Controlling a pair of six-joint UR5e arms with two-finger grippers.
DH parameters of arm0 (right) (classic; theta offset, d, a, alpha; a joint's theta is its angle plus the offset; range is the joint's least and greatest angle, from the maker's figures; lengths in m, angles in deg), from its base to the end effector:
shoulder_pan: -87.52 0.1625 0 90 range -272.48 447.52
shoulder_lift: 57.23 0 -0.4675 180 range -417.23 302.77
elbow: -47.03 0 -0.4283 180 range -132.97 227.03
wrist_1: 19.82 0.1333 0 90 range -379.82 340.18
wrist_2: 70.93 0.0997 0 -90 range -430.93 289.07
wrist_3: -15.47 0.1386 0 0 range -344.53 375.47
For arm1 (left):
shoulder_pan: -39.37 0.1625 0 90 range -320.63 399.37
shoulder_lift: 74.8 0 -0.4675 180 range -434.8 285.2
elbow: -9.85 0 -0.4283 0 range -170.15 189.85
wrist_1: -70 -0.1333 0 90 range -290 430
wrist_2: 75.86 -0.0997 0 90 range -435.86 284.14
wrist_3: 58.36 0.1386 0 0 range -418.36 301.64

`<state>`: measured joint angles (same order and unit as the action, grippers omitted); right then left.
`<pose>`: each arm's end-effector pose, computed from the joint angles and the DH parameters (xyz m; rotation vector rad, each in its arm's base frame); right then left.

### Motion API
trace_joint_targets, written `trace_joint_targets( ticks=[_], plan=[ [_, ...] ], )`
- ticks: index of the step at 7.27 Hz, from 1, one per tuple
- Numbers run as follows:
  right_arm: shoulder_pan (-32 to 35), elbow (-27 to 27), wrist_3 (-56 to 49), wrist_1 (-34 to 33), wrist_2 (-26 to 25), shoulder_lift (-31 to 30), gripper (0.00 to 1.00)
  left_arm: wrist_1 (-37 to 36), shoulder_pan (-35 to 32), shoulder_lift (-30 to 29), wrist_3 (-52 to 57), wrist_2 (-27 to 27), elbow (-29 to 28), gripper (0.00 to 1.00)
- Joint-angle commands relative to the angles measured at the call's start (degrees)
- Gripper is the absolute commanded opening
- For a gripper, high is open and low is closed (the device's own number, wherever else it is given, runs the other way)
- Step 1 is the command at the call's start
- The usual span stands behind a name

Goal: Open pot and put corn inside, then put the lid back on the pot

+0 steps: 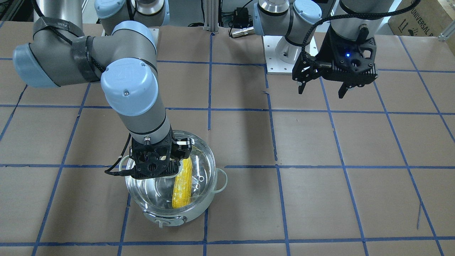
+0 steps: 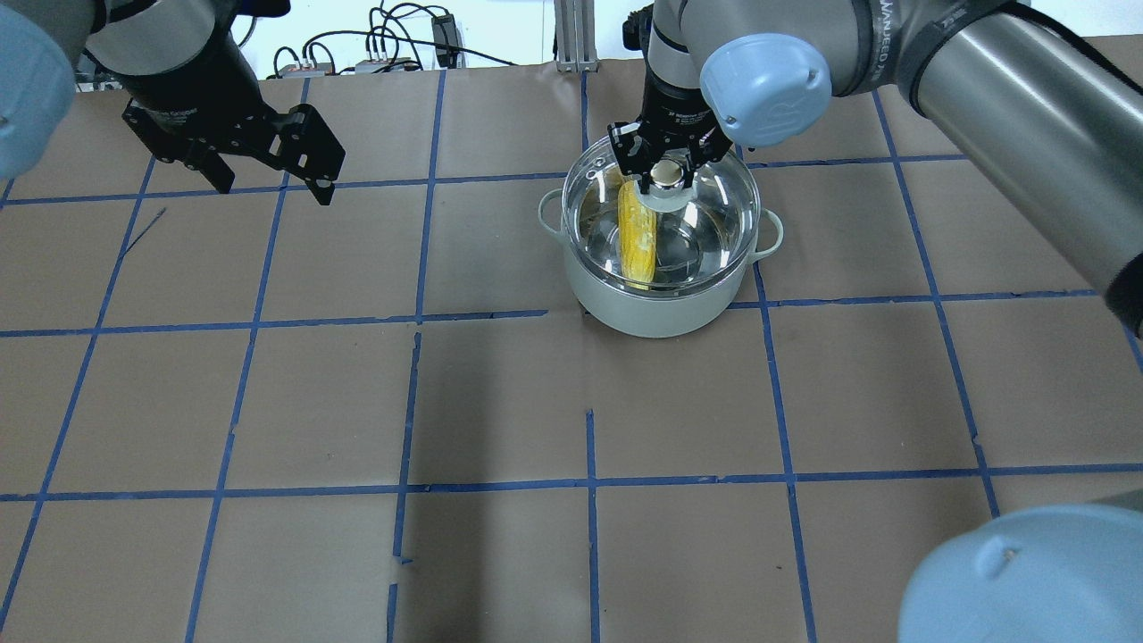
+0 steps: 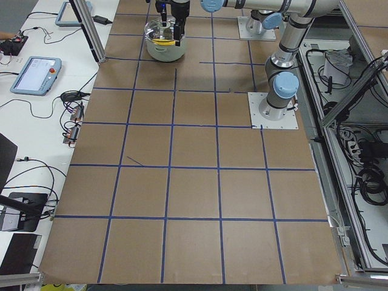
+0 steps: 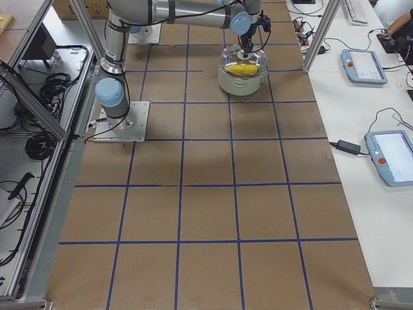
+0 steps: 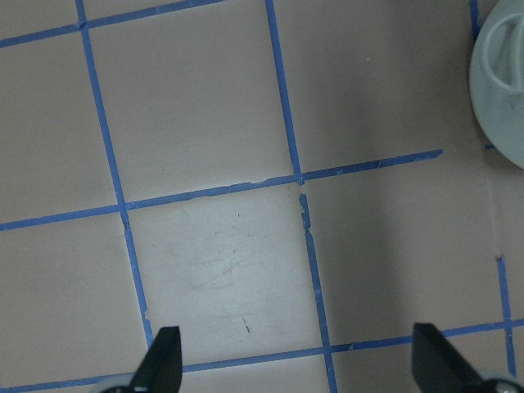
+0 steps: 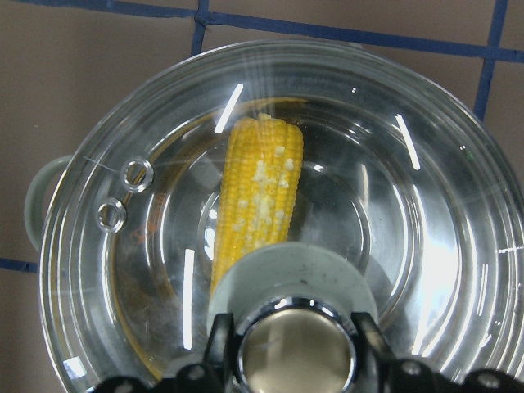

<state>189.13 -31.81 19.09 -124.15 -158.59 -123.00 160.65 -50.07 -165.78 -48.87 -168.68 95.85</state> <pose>0.2794 -0.6693 0.3557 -0.2165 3.0905 -0.0254 -0.1212 -0.5423 0.5183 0.2389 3.0792 -0.0570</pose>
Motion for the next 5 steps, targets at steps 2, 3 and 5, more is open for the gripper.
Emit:
trace_joint_targets(
  ticks=[2,3,5],
  plan=[
    [0.0,-0.4,0.2,0.0,0.3,1.1,0.48,-0.2,0.0,0.3,-0.1,-0.2,0.6,1.0],
    [0.0,-0.4,0.1,0.0,0.2,1.1,0.48,-0.3,0.0,0.3,-0.1,-0.2,0.6,1.0],
    [0.0,-0.3,0.2,-0.1,0.0,1.1,0.5,0.1,0.0,0.3,-0.1,-0.3,0.6,1.0]
  ],
)
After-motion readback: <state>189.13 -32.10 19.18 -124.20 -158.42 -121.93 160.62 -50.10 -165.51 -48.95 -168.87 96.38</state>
